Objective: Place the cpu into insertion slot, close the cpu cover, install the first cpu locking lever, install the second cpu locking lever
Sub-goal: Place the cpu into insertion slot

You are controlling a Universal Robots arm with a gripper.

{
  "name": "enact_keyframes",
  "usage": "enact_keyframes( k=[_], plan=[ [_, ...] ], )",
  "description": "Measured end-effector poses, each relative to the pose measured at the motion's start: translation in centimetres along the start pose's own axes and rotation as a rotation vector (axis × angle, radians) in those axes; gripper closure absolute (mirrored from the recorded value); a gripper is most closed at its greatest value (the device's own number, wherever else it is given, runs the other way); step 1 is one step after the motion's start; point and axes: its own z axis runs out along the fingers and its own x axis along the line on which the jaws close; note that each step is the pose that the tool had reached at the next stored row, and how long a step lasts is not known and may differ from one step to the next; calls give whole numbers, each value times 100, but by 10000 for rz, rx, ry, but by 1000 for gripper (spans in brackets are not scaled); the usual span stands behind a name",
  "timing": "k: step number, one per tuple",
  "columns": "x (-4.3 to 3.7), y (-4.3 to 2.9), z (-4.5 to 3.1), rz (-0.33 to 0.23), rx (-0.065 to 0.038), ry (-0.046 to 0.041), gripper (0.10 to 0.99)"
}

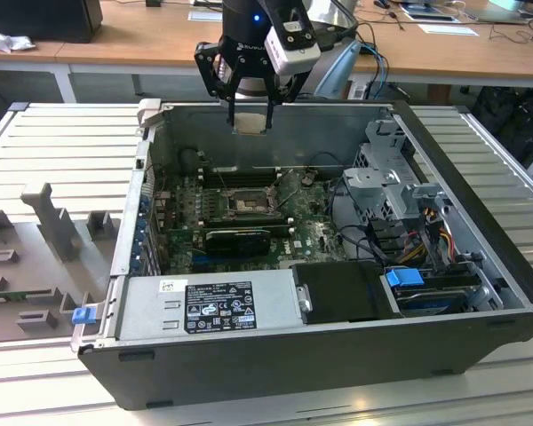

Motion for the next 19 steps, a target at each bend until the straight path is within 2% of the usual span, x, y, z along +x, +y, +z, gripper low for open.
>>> enact_keyframes(
  k=[19],
  plan=[
    [0, 0, 0, 445, -9, -40, 557]
  ],
)
